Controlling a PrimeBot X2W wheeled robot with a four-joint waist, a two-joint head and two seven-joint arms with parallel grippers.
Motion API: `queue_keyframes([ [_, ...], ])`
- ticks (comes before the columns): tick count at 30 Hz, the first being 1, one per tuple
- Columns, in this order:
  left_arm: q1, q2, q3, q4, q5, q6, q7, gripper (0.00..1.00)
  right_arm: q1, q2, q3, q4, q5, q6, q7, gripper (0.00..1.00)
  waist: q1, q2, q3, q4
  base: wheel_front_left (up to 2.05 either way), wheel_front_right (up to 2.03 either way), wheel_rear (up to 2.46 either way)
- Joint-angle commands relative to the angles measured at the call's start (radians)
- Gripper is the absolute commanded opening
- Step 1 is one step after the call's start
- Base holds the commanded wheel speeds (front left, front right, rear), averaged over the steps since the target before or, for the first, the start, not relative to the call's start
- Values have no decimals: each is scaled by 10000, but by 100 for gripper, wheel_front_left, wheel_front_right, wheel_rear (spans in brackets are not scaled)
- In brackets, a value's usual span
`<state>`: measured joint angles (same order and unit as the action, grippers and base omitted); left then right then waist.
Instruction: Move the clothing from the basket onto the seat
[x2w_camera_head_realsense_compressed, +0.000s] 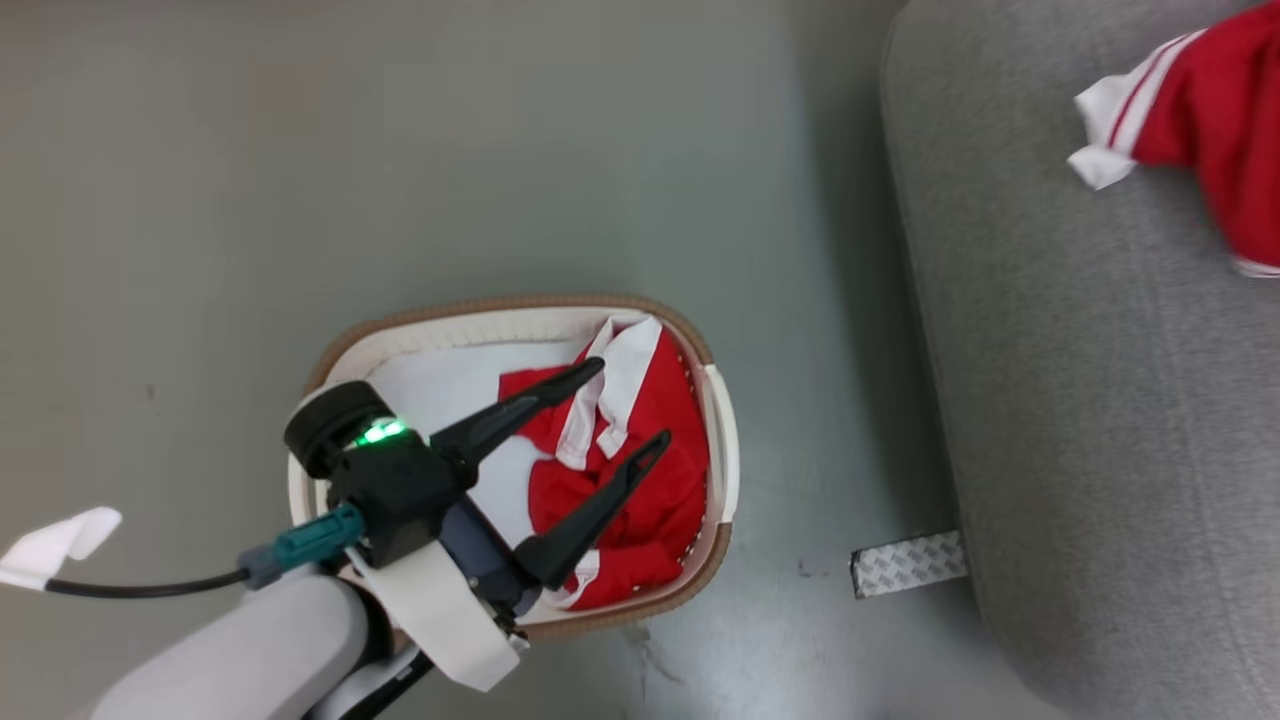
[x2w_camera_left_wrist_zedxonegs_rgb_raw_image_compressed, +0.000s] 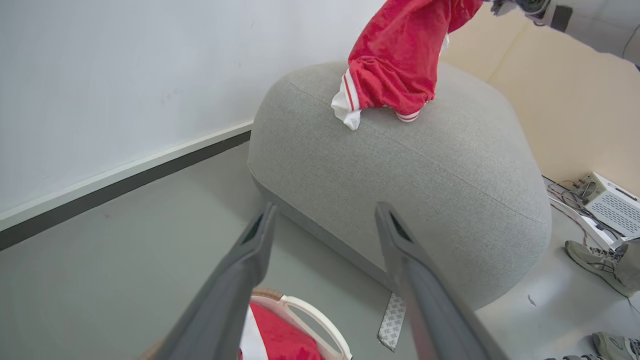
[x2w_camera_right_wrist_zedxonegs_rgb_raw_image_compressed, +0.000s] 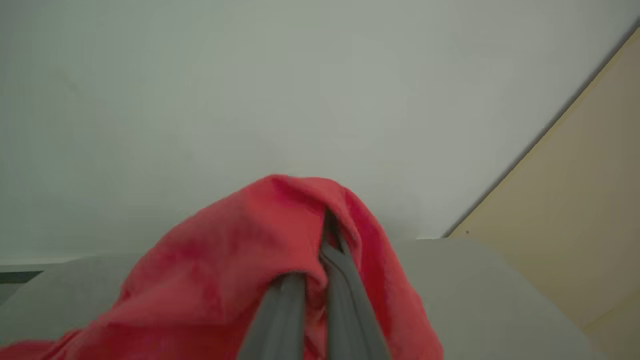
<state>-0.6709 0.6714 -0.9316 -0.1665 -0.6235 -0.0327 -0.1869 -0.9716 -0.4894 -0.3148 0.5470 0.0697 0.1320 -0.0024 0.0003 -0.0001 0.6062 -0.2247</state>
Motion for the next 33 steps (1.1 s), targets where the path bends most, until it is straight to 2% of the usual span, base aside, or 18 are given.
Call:
queue_keyframes([
  [1, -61, 79, 31, -51, 86, 33, -3, 100, 193, 112, -6, 208, -114, -25, 47, 0, -3, 1, 254, 106, 0, 0, 0],
  [8, -200, 155, 85, -122, 101, 34, -22, 100, 640, 783, -161, 2153, -832, -25, 1124, 0, -3, 1, 502, 257, 0, 0, 0],
  [10, -170, 139, 83, -65, 63, 40, -73, 100, 565, 876, -102, 2438, -901, -25, 1366, 18, -3, 1, 425, 280, 0, 0, 0],
  [12, -115, 112, 72, 36, 41, 48, -86, 100, 530, 904, -50, 2574, -1043, -25, 1374, 51, -3, 1, 293, 292, 0, 0, 0],
  [13, -90, 88, 76, 86, 26, 62, -122, 100, 526, 959, -16, 2607, -1123, -25, 1380, 100, -3, 1, 205, 286, 0, 0, 0],
  [16, 14, -28, 58, 273, -4, 107, -220, 100, 644, 1069, 453, 2638, -1237, -25, 1485, 100, -3, 1, -191, 254, 0, 0, 0],
  [25, 670, -804, 176, 1180, -525, 341, -608, 100, 1806, 339, 2450, 2438, -246, -25, 2025, 100, -3, 1, -2295, 353, 0, 0, 0],
  [33, 1612, -1327, 996, 2019, -989, 854, -787, 100, 3011, -561, 4102, 748, 1341, -25, 1907, 100, -3, 1, -4276, 603, 0, 0, 0],
])
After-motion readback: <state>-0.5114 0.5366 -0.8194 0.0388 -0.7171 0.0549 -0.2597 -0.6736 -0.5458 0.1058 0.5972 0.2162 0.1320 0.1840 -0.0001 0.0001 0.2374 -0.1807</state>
